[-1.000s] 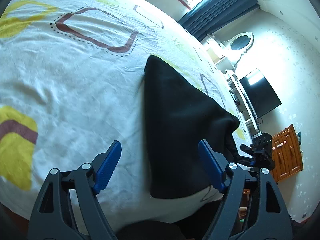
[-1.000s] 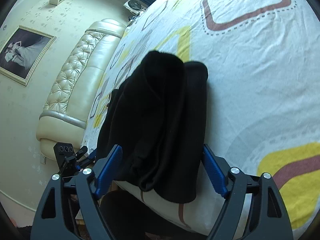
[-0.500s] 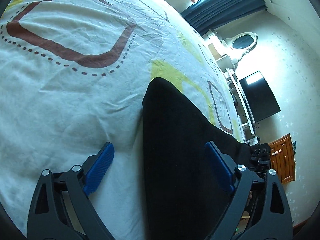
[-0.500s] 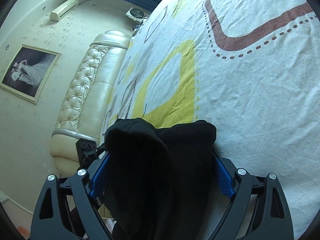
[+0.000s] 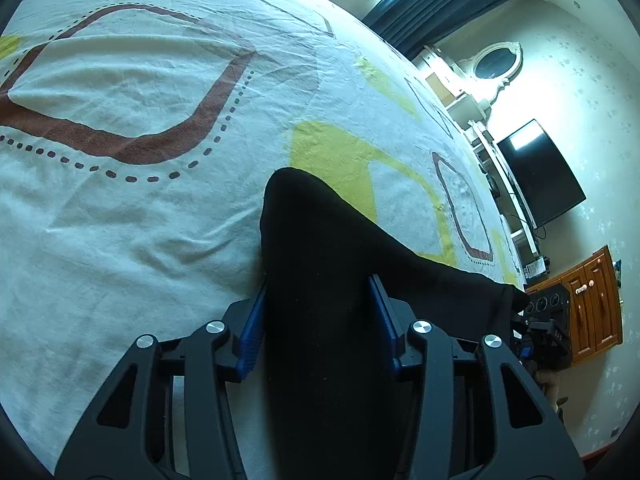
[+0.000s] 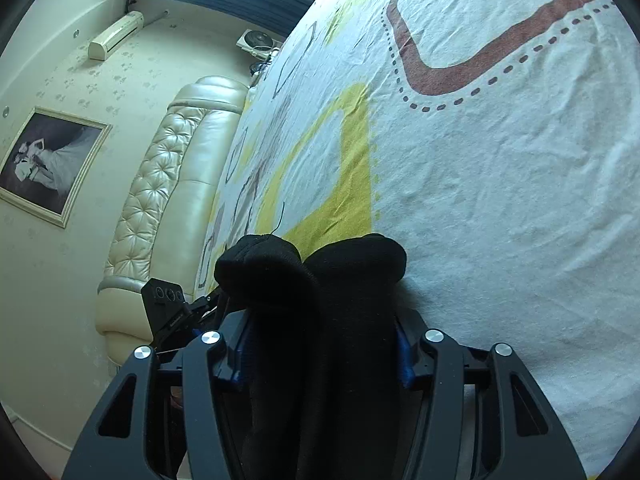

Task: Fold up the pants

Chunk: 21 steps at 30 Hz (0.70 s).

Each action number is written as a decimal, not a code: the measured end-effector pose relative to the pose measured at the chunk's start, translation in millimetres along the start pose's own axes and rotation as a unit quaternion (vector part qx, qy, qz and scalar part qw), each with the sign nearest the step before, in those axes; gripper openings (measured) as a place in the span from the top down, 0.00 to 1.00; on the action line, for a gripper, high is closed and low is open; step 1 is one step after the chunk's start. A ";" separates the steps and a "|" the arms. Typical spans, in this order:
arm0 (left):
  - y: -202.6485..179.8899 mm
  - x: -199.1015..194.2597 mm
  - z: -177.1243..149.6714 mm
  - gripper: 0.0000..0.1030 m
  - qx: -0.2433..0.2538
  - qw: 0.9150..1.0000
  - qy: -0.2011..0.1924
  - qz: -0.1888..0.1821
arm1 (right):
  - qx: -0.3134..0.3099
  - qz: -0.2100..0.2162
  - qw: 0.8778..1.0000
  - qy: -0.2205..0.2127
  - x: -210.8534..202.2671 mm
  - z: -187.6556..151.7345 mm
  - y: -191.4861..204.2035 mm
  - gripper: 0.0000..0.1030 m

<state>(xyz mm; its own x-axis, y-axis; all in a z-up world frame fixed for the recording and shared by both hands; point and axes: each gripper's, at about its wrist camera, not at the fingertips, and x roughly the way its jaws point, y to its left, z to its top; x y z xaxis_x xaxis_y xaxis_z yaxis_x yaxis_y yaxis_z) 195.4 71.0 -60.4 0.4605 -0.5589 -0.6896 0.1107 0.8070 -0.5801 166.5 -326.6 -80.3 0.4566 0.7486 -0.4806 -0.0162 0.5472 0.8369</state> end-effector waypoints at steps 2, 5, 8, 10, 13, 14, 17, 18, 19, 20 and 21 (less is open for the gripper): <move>-2.4 -0.6 2.0 0.61 0.007 1.000 -0.004 0.006 | -0.001 0.008 1.000 -0.008 -2.1 0.8 -1.9 0.56; -7.3 0.0 8.9 0.62 0.017 1.000 -0.013 0.022 | -0.026 0.011 0.999 -0.023 -1.1 8.2 4.9 0.57; -6.2 2.8 21.9 0.63 0.017 0.999 -0.027 0.024 | -0.023 0.020 0.999 -0.032 6.6 24.6 6.3 0.58; -2.8 6.0 32.0 0.63 0.009 0.999 -0.033 0.024 | -0.023 0.019 0.999 -0.035 13.6 36.1 6.9 0.58; -0.2 10.9 46.6 0.63 0.004 0.999 -0.038 0.031 | -0.024 0.017 0.999 -0.036 24.9 54.8 9.2 0.58; 0.9 12.5 50.6 0.63 0.003 0.999 -0.039 0.034 | -0.024 0.015 0.999 -0.036 28.6 59.5 10.2 0.58; 5.3 17.6 62.0 0.63 0.001 0.998 -0.040 0.040 | -0.019 0.011 0.999 -0.033 39.3 71.3 8.5 0.58; 6.5 19.8 65.1 0.63 0.001 0.998 -0.038 0.042 | -0.014 0.011 0.999 -0.032 42.0 73.3 6.5 0.58; 7.6 21.6 67.1 0.63 0.002 0.998 -0.036 0.043 | -0.007 0.012 0.999 -0.031 44.0 74.4 3.9 0.58; 8.2 23.2 68.3 0.62 0.004 0.998 -0.034 0.043 | -0.003 0.015 0.999 -0.030 44.2 74.0 0.3 0.58; 8.7 25.0 69.0 0.62 0.007 0.998 -0.032 0.044 | -0.002 0.017 0.999 -0.030 44.3 73.4 -1.5 0.58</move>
<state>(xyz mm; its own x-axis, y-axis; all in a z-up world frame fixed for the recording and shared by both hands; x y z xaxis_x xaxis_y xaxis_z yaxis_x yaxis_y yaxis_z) 268.7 77.2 -52.8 0.5247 -0.4720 -0.7085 0.0787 0.8556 -0.5116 252.1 -321.7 -83.7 0.5089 0.7432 -0.4343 -0.0363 0.5226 0.8518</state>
